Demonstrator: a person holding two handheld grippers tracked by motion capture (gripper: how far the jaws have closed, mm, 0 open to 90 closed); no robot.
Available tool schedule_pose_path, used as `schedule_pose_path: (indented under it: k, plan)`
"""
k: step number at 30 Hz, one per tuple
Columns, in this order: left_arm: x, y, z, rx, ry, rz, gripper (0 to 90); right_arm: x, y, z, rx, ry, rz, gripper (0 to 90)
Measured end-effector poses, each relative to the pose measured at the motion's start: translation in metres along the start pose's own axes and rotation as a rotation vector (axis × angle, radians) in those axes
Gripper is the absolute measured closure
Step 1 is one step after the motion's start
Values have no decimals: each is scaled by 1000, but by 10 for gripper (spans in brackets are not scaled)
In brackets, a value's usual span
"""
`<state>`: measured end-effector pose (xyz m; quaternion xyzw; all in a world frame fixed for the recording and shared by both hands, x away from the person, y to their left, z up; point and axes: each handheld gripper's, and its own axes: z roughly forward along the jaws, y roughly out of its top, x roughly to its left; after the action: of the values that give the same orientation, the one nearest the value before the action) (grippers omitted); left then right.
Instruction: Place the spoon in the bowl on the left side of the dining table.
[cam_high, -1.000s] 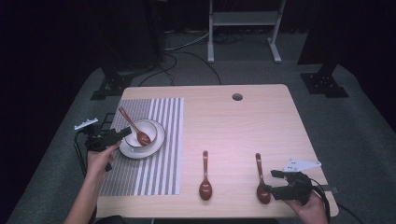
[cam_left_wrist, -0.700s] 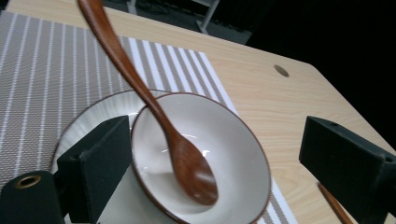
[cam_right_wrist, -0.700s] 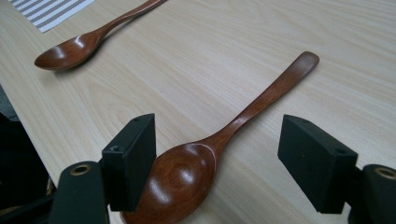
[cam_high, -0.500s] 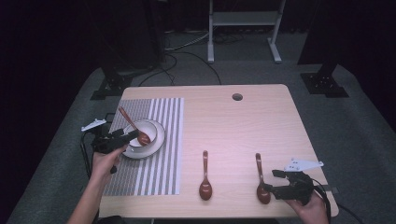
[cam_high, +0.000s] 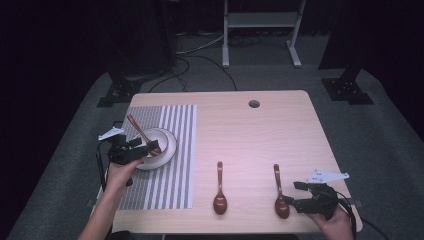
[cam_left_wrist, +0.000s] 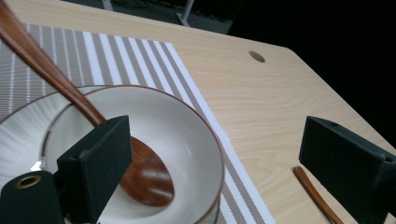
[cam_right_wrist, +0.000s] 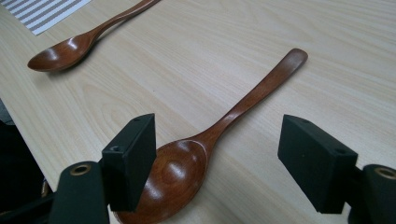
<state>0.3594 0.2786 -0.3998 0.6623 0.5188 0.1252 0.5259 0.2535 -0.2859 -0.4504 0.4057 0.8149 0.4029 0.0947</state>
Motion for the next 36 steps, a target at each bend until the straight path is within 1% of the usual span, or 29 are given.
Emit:
schedule_pose_path:
  k: [4,5,7,8,14,15,20,22,25,30,33,34,36]
  plan:
    - [-7,-3,4,9,-9,15,85,0,0,-1,2,-5,-4,266]
    - [-8,-4,5,9,-4,17,85,-1,0,-1,0,-5,-2,267]
    - [-12,-6,7,7,15,40,85,-1,0,-2,-3,-6,-1,266]
    - [-14,-6,8,9,11,47,85,-1,-1,-2,-3,-7,0,267]
    - [-23,-10,16,24,-15,57,85,-2,-1,-4,-5,-11,1,266]
    - [-24,-11,18,24,-21,51,85,-2,-1,-4,-7,-12,1,267]
    - [-30,-18,24,35,-41,51,85,-3,-2,-5,-9,-14,5,267]
    - [-34,-22,26,32,-57,41,85,-3,-2,-5,-8,-14,9,267]
    - [-39,-26,29,30,-75,38,85,-4,-2,-6,-9,-15,9,266]
    - [-45,-32,33,34,-93,38,85,-3,-2,-6,-9,-17,4,267]
    - [-50,-37,35,34,-104,29,85,-4,-3,-7,-10,-18,8,266]
    - [-52,-40,36,38,-106,36,85,-4,-3,-7,-10,-18,9,267]
    - [-55,-44,38,41,-112,38,85,-4,-3,-7,-8,-20,9,267]
